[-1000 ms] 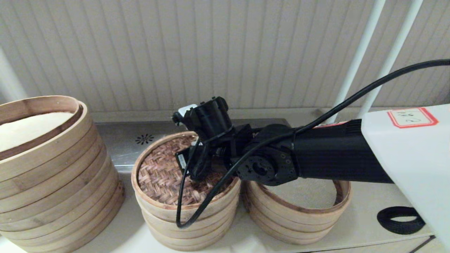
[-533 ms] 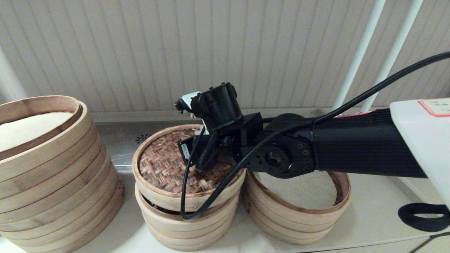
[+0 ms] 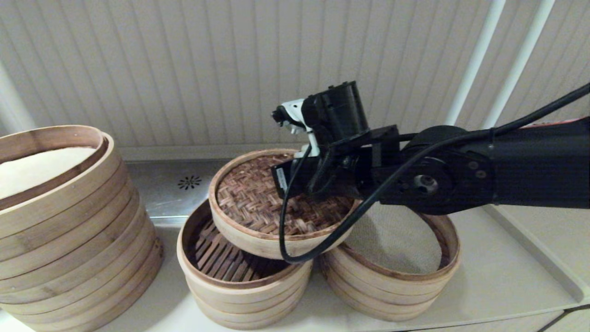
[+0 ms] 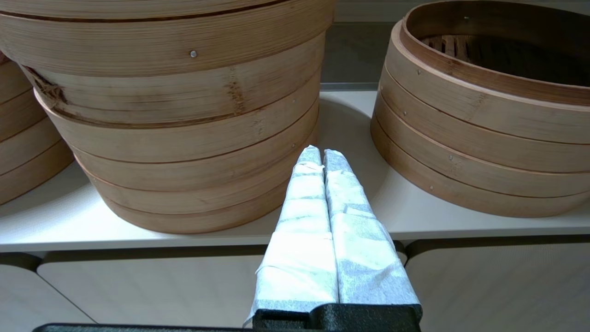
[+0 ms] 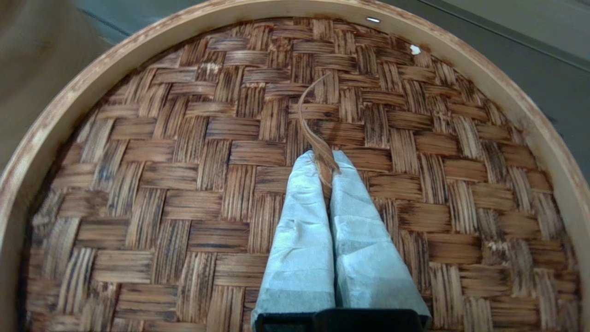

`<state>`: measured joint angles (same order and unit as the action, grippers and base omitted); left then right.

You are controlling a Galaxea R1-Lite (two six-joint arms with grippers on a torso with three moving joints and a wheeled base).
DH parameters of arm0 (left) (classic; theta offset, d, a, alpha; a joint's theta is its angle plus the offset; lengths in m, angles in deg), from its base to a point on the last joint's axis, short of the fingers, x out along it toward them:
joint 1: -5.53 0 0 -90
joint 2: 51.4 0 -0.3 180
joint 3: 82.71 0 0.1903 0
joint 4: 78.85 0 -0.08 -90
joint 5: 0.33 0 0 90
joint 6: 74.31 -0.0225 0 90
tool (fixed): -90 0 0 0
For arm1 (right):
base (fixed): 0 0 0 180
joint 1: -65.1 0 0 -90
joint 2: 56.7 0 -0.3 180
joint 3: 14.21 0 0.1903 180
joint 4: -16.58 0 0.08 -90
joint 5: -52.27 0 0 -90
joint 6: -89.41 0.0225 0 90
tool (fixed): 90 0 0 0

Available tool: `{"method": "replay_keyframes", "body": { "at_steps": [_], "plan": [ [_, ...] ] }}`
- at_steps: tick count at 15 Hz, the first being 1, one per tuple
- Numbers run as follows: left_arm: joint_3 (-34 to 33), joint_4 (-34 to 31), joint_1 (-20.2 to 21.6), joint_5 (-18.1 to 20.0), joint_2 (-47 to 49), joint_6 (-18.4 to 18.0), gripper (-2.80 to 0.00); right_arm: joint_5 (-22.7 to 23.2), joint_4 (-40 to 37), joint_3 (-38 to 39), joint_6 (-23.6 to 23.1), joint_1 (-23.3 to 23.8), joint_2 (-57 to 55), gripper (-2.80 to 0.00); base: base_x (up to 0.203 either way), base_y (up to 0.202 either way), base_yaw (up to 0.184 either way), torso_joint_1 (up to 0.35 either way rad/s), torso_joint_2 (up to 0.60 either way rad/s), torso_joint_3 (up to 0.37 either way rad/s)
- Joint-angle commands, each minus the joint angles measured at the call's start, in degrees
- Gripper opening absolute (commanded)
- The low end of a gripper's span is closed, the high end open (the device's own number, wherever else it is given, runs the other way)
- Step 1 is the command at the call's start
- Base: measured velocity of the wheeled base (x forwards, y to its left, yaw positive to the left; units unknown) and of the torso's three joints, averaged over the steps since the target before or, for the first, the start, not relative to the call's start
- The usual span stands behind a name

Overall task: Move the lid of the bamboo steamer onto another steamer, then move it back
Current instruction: Put the steamer

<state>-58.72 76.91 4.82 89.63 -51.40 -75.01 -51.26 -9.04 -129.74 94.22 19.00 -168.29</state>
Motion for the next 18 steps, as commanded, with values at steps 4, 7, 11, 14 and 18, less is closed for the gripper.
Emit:
{"method": "replay_keyframes", "body": {
  "at_steps": [4, 7, 11, 14, 18],
  "plan": [
    [0.0, 0.0, 0.0, 0.0, 0.1, 0.0, -2.8, 0.0, 2.5, 13.8, 0.3, 8.2, 11.7, -2.8, 0.0, 0.0, 0.0, 0.0, 0.0, 0.0],
    [0.0, 0.0, 0.0, 0.0, 0.1, 0.0, -2.8, 0.3, 8.9, 25.0, -0.1, 13.1, 17.0, -2.8, 0.0, 0.0, 0.0, 0.0, 0.0, 0.0],
    [0.0, 0.0, 0.0, 0.0, 0.1, 0.0, -2.8, 0.8, 14.5, 36.3, -0.1, 19.0, 22.4, -2.8, 0.0, 0.0, 0.0, 0.0, 0.0, 0.0],
    [0.0, 0.0, 0.0, 0.0, 0.1, 0.0, -2.8, 1.8, 20.6, 42.9, 0.1, 21.6, 23.1, -2.8, 0.0, 0.0, 0.0, 0.0, 0.0, 0.0],
    [0.0, 0.0, 0.0, 0.0, 0.1, 0.0, -2.8, 3.7, 25.5, 46.0, 0.2, 22.6, 22.3, -2.8, 0.0, 0.0, 0.0, 0.0, 0.0, 0.0]
  ]
}}
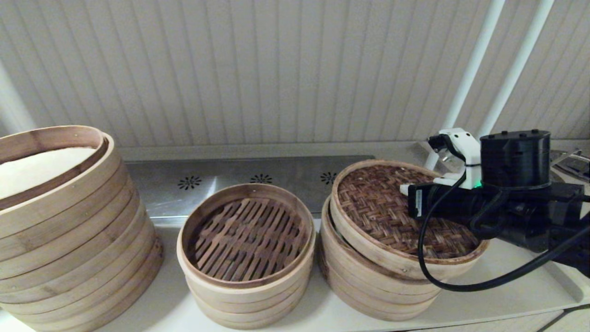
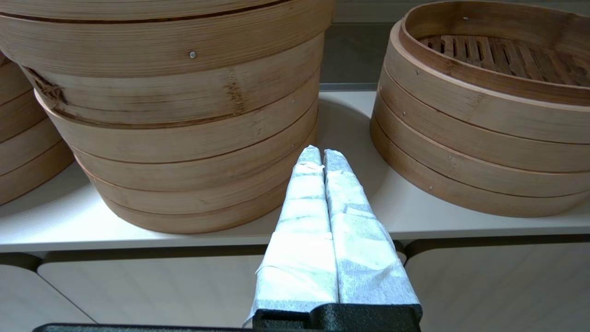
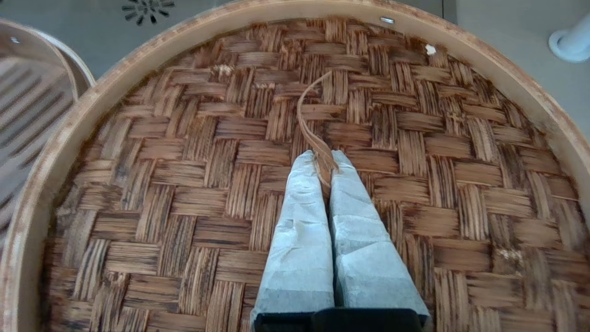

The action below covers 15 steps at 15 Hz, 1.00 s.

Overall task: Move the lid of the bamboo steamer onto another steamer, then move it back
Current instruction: Put the steamer

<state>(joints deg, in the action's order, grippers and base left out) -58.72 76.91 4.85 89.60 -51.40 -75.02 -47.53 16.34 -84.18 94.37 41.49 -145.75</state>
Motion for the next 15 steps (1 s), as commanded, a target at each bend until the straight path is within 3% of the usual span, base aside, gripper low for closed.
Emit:
{"method": "replay_keyframes", "body": {
  "at_steps": [1, 10, 15],
  "plan": [
    [0.0, 0.0, 0.0, 0.0, 0.1, 0.0, -2.8, 0.5, 0.2, 0.6, 0.0, 0.1, -0.2, -2.8, 0.0, 0.0, 0.0, 0.0, 0.0, 0.0],
    [0.0, 0.0, 0.0, 0.0, 0.1, 0.0, -2.8, 0.8, 2.2, 5.1, 0.6, -0.6, -1.5, -2.8, 0.0, 0.0, 0.0, 0.0, 0.0, 0.0],
    [0.0, 0.0, 0.0, 0.0, 0.1, 0.0, -2.8, 0.7, 6.6, 2.3, 0.1, -0.5, -3.5, -2.8, 0.0, 0.0, 0.0, 0.0, 0.0, 0.0]
  ]
}}
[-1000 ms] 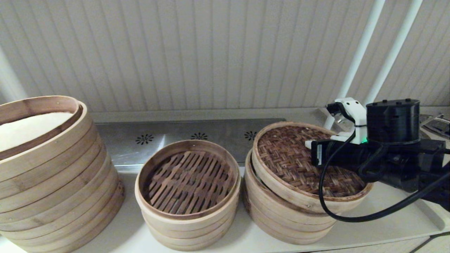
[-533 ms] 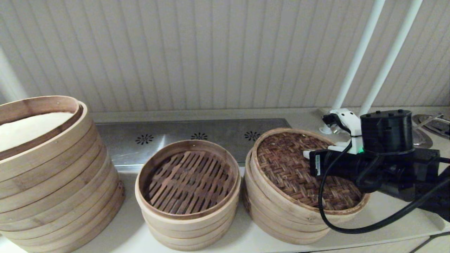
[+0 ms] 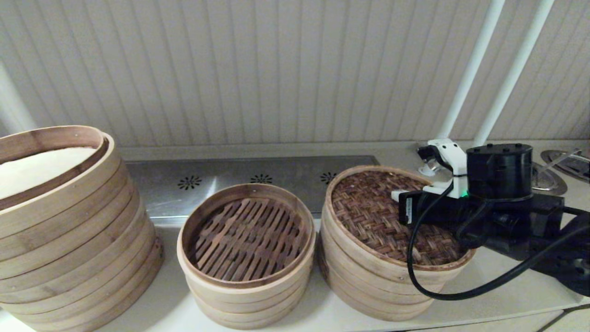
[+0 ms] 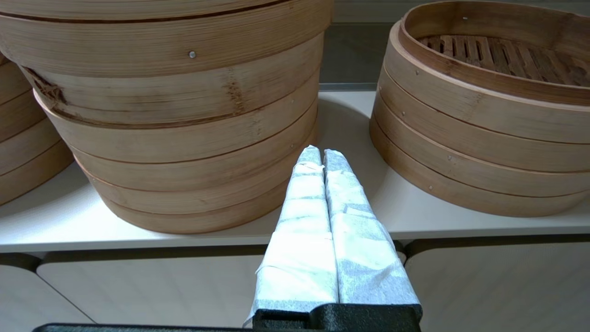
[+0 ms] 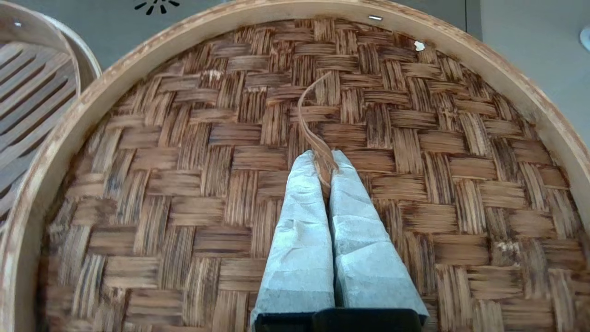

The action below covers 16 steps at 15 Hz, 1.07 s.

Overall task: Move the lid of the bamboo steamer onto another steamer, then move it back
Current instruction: Put the steamer

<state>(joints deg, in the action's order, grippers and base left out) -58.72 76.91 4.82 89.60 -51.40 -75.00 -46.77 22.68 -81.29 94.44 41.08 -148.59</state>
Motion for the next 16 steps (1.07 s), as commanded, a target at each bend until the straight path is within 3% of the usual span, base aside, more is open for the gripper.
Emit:
{"method": "replay_keyframes", "body": {
  "at_steps": [1, 16],
  "plan": [
    [0.0, 0.0, 0.0, 0.0, 0.1, 0.0, -2.8, -0.1, 0.2, -0.9, 0.0, -0.1, -0.7, -2.8, 0.0, 0.0, 0.0, 0.0, 0.0, 0.0],
    [0.0, 0.0, 0.0, 0.0, 0.1, 0.0, -2.8, 0.7, 0.5, -1.6, -0.1, 0.3, -4.2, -2.8, 0.0, 0.0, 0.0, 0.0, 0.0, 0.0]
  ]
}}
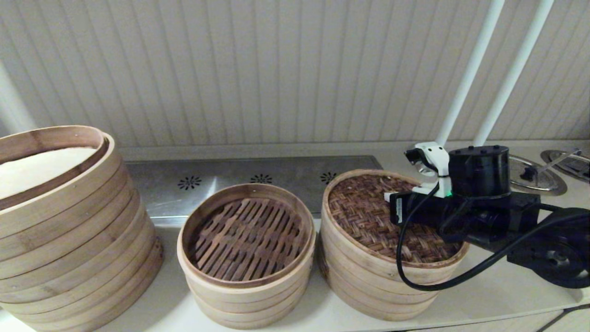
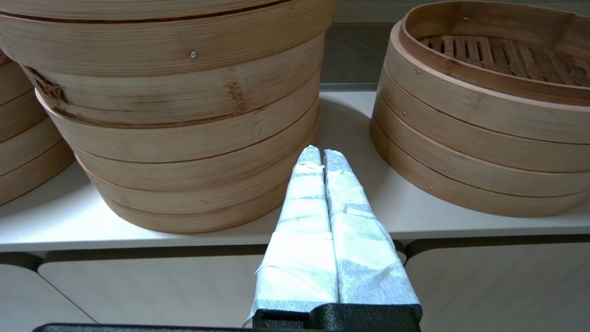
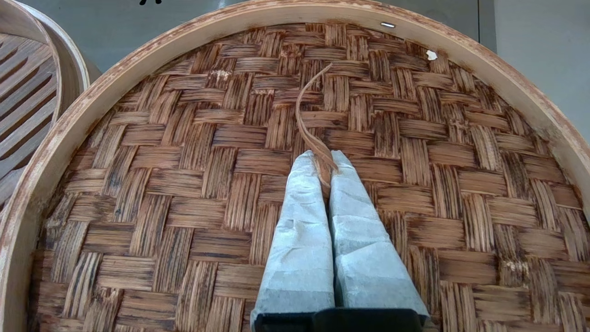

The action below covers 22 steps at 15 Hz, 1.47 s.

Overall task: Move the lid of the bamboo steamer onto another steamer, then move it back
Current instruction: Put the steamer, then pick up the steamer

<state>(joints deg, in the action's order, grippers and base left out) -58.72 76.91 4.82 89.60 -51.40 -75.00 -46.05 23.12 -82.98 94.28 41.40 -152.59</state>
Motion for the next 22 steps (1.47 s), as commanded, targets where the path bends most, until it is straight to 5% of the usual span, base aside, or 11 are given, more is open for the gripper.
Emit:
{"method": "replay_keyframes", "body": {
  "at_steps": [1, 3, 4, 16, 17, 22],
  "plan": [
    [0.0, 0.0, 0.0, 0.0, 0.1, 0.0, -2.8, 0.0, 0.0, 0.1, 0.0, 0.0, 0.0, -2.8, 0.0, 0.0, 0.0, 0.0, 0.0, 0.0],
    [0.0, 0.0, 0.0, 0.0, 0.1, 0.0, -2.8, -0.1, 0.1, 0.5, 0.0, 0.0, 0.3, -2.8, 0.0, 0.0, 0.0, 0.0, 0.0, 0.0],
    [0.0, 0.0, 0.0, 0.0, 0.1, 0.0, -2.8, -0.1, 0.1, 0.7, 0.1, 0.1, 0.7, 0.0, 0.0, 0.0, 0.0, 0.0, 0.0, 0.0],
    [0.0, 0.0, 0.0, 0.0, 0.1, 0.0, -2.8, -0.7, -6.8, 6.0, 0.3, 0.2, 24.2, 0.0, 0.0, 0.0, 0.0, 0.0, 0.0, 0.0],
    [0.0, 0.0, 0.0, 0.0, 0.1, 0.0, -2.8, -1.2, -8.3, 6.9, 0.3, 0.2, 27.7, -2.8, 0.0, 0.0, 0.0, 0.0, 0.0, 0.0],
    [0.0, 0.0, 0.0, 0.0, 0.1, 0.0, -2.8, -5.9, -21.7, 8.8, 0.3, -0.7, 44.5, -2.8, 0.0, 0.0, 0.0, 0.0, 0.0, 0.0]
  ]
}}
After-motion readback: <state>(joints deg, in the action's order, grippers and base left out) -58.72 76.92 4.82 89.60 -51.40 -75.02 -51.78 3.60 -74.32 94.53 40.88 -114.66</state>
